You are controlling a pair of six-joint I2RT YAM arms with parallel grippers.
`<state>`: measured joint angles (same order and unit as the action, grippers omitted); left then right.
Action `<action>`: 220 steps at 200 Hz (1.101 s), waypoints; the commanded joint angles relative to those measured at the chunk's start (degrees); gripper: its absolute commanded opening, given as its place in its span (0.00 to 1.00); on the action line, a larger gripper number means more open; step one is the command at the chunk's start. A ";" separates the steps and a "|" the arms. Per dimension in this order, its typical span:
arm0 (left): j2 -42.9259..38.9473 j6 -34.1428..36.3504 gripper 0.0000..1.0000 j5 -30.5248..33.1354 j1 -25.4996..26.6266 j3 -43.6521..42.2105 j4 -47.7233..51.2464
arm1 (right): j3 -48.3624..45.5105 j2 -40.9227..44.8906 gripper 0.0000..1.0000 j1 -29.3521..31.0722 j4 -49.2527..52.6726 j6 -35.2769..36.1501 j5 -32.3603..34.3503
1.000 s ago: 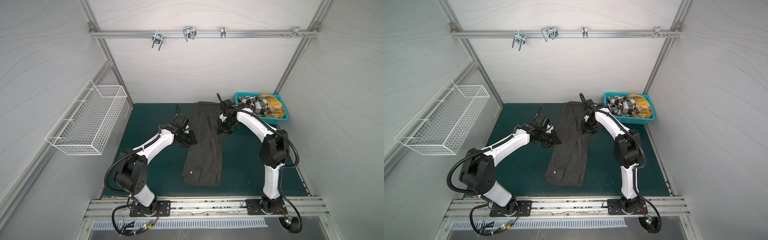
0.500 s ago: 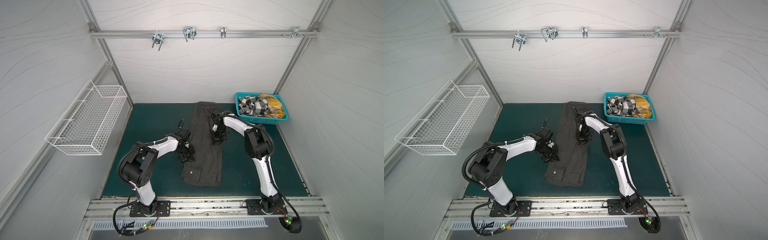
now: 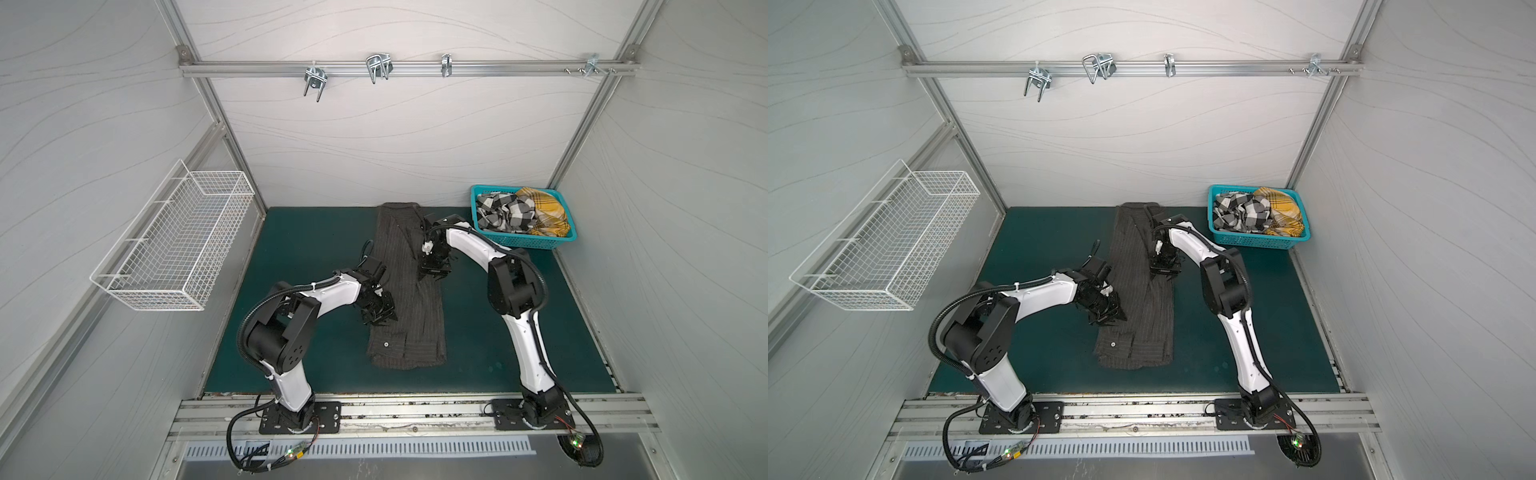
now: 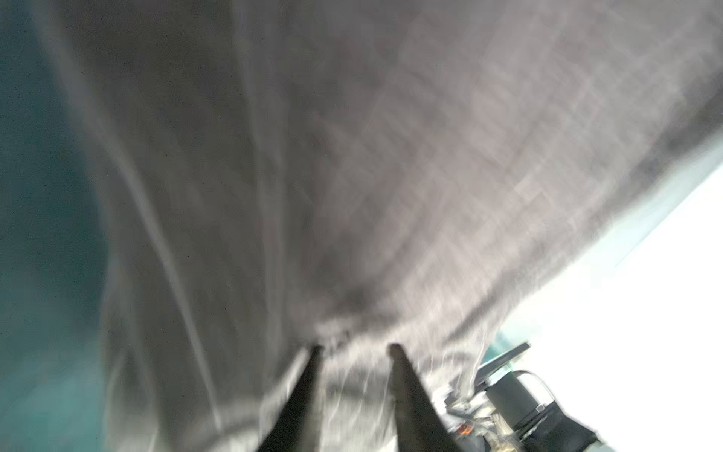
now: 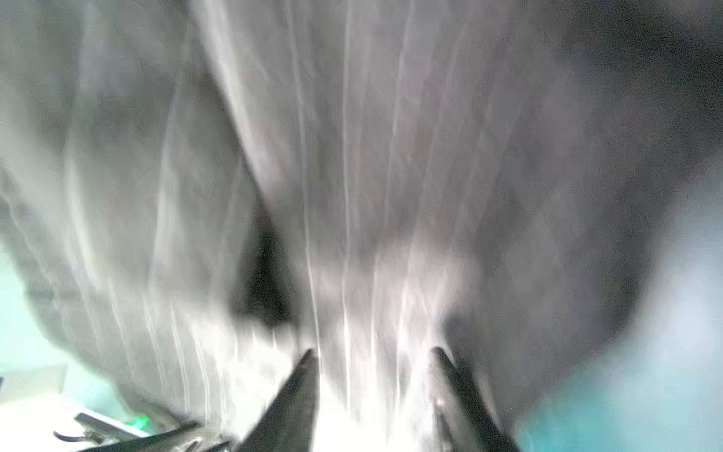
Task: Fold and stack the long sleeve shirts
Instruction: 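Hold the rotated shirt with both grippers and smooth it flat, then release the far end and move both grippers to the shirt's near corners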
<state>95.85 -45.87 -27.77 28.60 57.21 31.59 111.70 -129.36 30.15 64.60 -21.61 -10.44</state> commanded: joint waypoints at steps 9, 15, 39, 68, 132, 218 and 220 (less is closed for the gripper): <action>-15.25 3.39 0.41 5.04 -3.72 4.29 6.57 | -9.24 17.32 0.62 -1.61 -0.29 -0.78 3.22; -17.60 3.91 0.42 5.96 -5.13 4.42 6.77 | -11.42 19.30 0.63 -2.13 -0.77 -1.02 2.65; -23.45 6.49 0.44 6.93 -10.01 4.16 6.82 | -15.83 23.69 0.63 -4.44 -2.19 -2.44 0.88; -21.14 7.50 0.36 2.92 -13.70 4.04 10.24 | -10.52 20.70 0.54 -4.29 -2.29 -2.18 -1.83; -20.53 4.11 0.36 -0.97 -14.10 -7.59 7.98 | 7.15 5.38 0.37 -1.40 3.64 -1.17 2.90; -17.03 3.77 0.64 -3.27 -14.05 -13.74 5.63 | -10.38 11.77 0.39 -0.02 1.49 -2.07 4.42; -16.89 3.66 0.64 -3.44 -14.09 -13.89 5.51 | -11.51 12.77 0.40 0.06 1.14 -2.29 4.38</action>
<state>77.58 -41.65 -28.86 14.68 43.72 39.51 109.12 -124.05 28.95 64.77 -22.83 -7.46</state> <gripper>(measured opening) 0.622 0.359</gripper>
